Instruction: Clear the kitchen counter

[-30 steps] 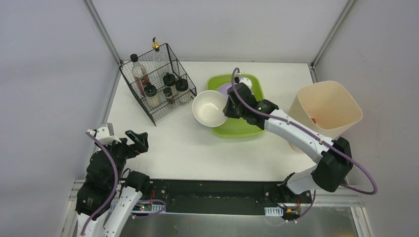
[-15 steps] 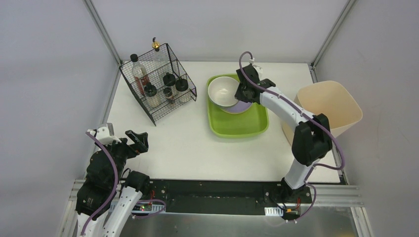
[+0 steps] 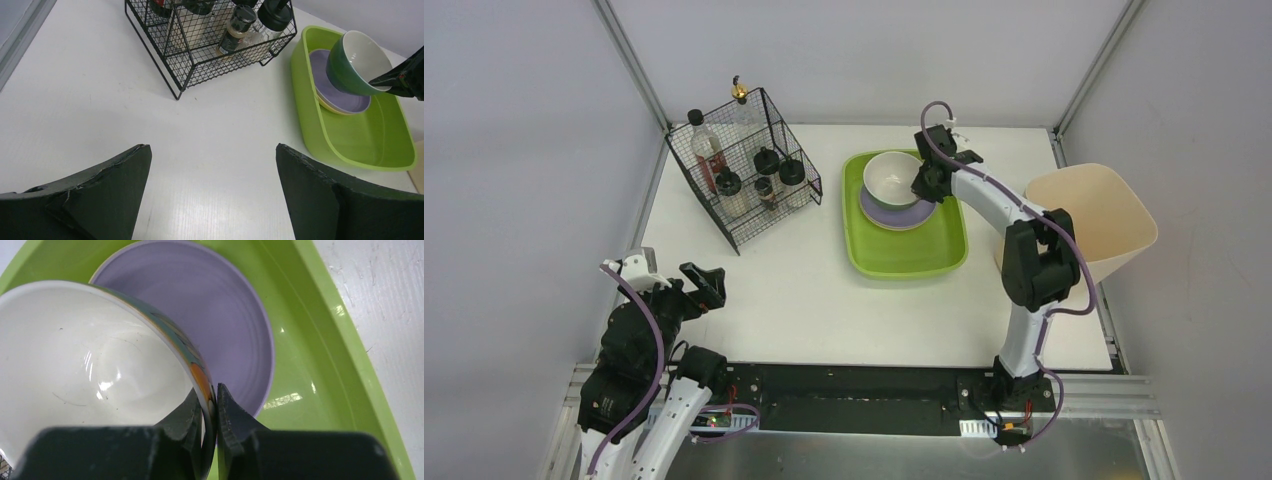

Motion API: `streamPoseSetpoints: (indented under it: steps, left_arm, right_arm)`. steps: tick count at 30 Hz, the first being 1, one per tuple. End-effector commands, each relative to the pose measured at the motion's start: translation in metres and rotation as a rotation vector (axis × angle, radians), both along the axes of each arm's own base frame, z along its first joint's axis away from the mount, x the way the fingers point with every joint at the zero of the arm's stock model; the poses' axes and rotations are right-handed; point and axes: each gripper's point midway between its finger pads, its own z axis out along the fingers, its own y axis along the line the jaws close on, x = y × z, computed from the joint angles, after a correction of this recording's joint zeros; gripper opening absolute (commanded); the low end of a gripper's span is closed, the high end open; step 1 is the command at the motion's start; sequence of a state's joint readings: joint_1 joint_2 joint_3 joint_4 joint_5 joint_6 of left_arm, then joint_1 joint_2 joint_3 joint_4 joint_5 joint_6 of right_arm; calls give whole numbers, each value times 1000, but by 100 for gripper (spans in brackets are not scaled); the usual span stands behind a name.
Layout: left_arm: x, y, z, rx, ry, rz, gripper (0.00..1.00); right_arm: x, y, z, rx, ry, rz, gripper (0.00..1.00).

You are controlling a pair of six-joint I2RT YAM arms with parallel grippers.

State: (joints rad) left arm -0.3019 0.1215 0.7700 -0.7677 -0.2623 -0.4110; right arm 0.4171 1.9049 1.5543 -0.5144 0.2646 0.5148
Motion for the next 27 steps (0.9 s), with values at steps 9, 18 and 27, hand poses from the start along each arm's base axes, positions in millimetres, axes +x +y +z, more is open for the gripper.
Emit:
streamPoseSetpoints:
  steps: [9,18,27]
  left_arm:
    - [1,-3,6,-9,-11,-15,100]
    - [1,-3,5,-9,-8,-11,100]
    - [3,-3,4,-4,2,-12,100]
  right_arm:
    - [44,6,14,118,-113,-83,0]
    - [45,3,-5,82,-76,-82,15]
    - [32,1,20,110,-141,-59,60]
